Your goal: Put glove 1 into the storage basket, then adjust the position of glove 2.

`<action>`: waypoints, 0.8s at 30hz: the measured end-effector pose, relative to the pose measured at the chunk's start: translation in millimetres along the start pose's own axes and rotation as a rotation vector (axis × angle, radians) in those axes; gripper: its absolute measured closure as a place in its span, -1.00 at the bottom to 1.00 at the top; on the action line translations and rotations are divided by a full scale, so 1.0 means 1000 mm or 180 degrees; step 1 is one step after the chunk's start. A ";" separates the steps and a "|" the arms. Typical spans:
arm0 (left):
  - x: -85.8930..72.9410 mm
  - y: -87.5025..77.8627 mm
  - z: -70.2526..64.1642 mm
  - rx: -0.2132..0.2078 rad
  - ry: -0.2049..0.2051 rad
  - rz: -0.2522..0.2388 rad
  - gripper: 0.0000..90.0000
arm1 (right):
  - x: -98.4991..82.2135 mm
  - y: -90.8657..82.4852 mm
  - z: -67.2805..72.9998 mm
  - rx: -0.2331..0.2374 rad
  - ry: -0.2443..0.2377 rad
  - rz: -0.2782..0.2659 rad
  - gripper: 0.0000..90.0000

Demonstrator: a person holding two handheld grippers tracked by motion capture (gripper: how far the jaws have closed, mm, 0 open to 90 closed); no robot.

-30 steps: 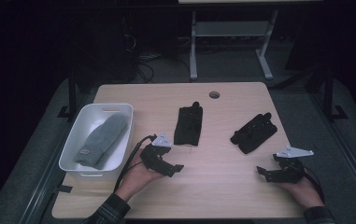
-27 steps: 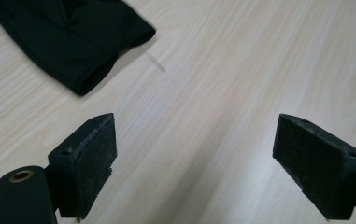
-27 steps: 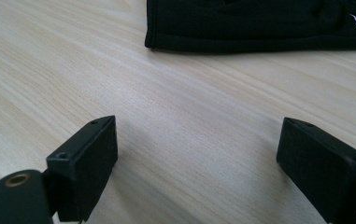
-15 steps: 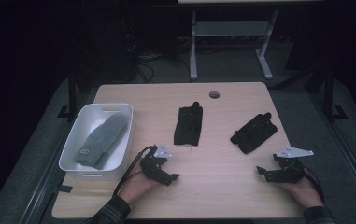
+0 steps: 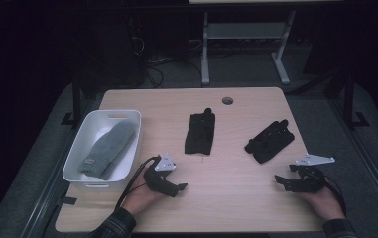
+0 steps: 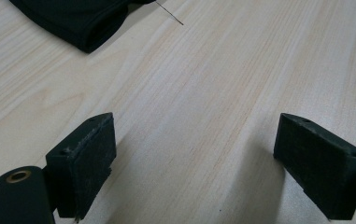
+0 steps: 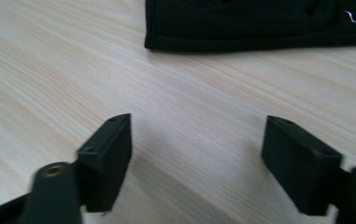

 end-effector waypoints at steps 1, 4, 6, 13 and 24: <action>0.000 0.000 0.000 0.0006 -0.0001 -0.0006 -0.73 | 0.002 -0.001 0.000 0.0005 0.0006 0.0007 -0.26; 0.000 0.000 0.000 0.0013 -0.0014 -0.0002 -0.73 | 0.010 -0.004 0.001 0.0041 -0.0005 -0.0027 -0.13; 0.000 0.000 0.000 0.0013 -0.0014 -0.0002 -0.73 | 0.015 -0.004 0.001 0.0044 0.0004 -0.0044 0.04; 0.001 0.002 -0.001 0.0035 -0.0055 -0.0039 -0.73 | 0.037 -0.004 -0.002 0.0079 -0.0017 -0.0160 0.75; 0.001 0.002 -0.001 0.0038 -0.0058 -0.0031 -0.73 | 0.075 0.024 -0.009 0.0069 -0.0086 -0.0169 1.00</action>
Point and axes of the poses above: each handheld gripper's, and its own axes: y roughly forward along the jaws, x roughly out of its top, z roughly to its left, the point moved 2 cm from there along y, roughly forward along the jaws, and after that the axes turned 2 degrees about -y, right-handed, at the moved point
